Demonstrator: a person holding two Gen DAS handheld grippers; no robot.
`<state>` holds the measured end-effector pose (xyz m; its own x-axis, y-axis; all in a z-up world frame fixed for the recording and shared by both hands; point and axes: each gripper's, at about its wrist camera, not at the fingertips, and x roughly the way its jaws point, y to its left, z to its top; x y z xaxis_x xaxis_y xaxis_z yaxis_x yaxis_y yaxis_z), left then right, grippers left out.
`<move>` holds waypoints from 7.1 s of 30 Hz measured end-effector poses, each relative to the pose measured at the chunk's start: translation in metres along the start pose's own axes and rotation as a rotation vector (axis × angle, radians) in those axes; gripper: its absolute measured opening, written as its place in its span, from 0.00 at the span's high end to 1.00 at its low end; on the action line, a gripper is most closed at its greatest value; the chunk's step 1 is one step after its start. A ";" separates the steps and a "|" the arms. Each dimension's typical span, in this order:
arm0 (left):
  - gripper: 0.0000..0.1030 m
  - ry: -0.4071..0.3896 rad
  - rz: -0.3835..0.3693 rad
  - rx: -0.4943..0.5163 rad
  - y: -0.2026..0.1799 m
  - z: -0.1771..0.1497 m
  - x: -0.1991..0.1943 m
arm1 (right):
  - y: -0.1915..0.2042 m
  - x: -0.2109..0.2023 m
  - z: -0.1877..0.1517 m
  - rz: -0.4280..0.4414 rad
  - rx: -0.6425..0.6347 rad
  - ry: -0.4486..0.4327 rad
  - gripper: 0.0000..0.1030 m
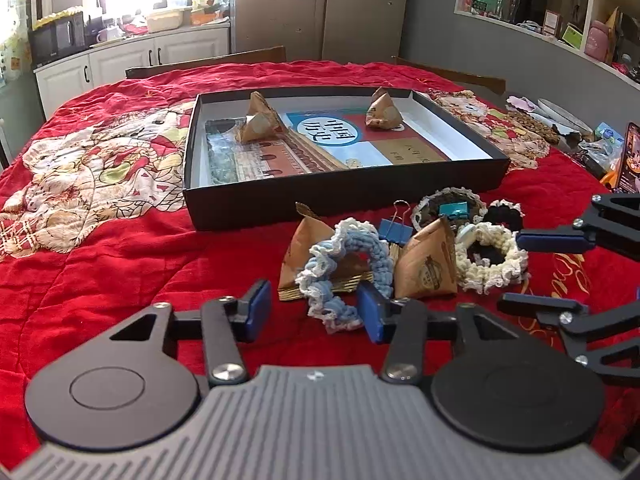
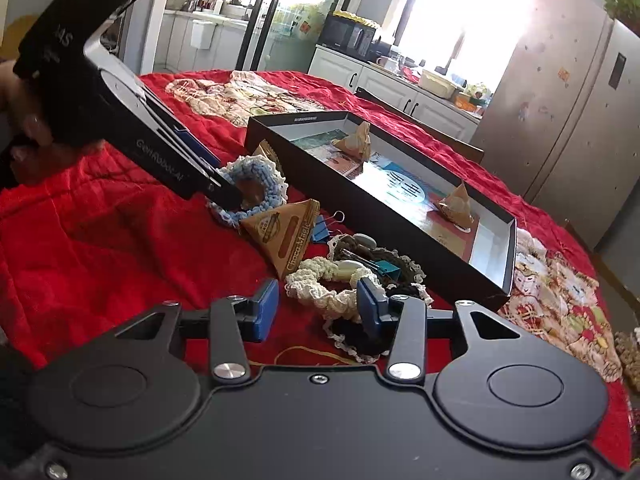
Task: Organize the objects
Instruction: 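Grasp the blue crochet scrunchie with the left tool while the right tool grasps the cream scrunchie, then lift both scrunchies and carry them over the black box tray, then lower and open the left tool over the tray while the right tool releases the cream scrunchie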
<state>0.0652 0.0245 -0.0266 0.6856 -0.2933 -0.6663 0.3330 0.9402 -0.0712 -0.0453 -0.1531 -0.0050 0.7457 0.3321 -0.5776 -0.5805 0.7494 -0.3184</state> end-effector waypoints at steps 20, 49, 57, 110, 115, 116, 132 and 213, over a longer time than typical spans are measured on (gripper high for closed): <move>0.85 0.005 -0.038 -0.012 -0.004 0.000 -0.006 | 0.012 0.017 -0.005 -0.050 -0.159 0.040 0.84; 0.87 -0.083 -0.065 0.016 -0.014 0.014 -0.038 | -0.040 -0.034 0.011 -0.067 0.134 -0.165 0.89; 0.87 -0.110 -0.072 0.029 -0.018 0.019 -0.045 | -0.046 -0.043 0.013 -0.073 0.169 -0.195 0.89; 0.87 -0.220 -0.022 0.043 -0.021 0.101 -0.011 | -0.107 -0.019 0.059 -0.196 0.247 -0.229 0.89; 0.87 -0.211 -0.015 0.026 -0.019 0.108 0.000 | -0.118 -0.011 0.064 -0.205 0.266 -0.228 0.89; 0.87 -0.211 -0.015 0.022 -0.019 0.109 0.001 | -0.120 -0.009 0.066 -0.207 0.270 -0.227 0.89; 0.87 -0.209 0.000 -0.009 -0.017 0.130 0.026 | -0.149 0.031 0.078 -0.219 0.334 -0.196 0.89; 0.74 -0.074 0.079 -0.059 0.010 0.147 0.150 | -0.210 0.183 0.052 -0.265 0.476 0.010 0.82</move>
<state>0.2670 -0.0353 -0.0180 0.7547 -0.2273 -0.6155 0.2385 0.9689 -0.0654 0.2298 -0.2195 -0.0045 0.8419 0.0932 -0.5315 -0.1591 0.9841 -0.0795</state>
